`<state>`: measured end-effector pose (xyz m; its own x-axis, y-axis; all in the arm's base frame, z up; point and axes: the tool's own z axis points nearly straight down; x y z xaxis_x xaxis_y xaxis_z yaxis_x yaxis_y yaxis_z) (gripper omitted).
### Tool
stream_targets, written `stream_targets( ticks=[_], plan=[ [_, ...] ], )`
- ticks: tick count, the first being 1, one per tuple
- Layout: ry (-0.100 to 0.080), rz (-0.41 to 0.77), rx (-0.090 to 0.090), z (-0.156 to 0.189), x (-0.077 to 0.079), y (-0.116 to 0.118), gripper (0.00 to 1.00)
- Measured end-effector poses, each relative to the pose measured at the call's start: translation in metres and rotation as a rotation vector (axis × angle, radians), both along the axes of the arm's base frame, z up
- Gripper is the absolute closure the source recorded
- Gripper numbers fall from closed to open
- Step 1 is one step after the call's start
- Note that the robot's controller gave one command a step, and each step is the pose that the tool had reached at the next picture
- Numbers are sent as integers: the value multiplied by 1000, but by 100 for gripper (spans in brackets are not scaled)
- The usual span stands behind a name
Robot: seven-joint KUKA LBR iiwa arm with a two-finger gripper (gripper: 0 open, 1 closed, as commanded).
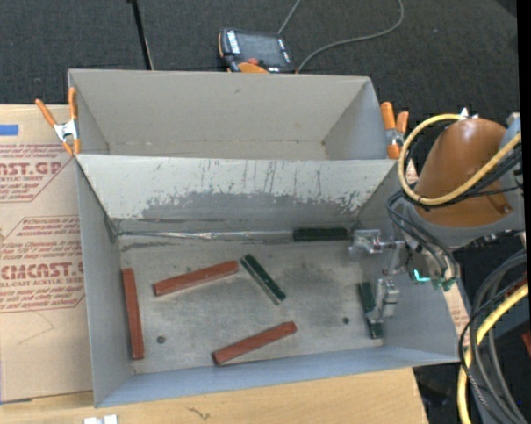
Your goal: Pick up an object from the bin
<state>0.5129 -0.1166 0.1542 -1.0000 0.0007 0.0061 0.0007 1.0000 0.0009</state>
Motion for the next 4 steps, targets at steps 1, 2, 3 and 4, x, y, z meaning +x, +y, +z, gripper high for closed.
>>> stream_targets(
  ticks=[1,2,3,4],
  plan=[
    [-3,546,8,-85,-11,-31,0],
    [-9,746,6,-54,-13,-35,0],
    [-8,1000,7,-38,-8,-29,0],
    [-21,1215,20,-70,0,-15,0]
  ],
)
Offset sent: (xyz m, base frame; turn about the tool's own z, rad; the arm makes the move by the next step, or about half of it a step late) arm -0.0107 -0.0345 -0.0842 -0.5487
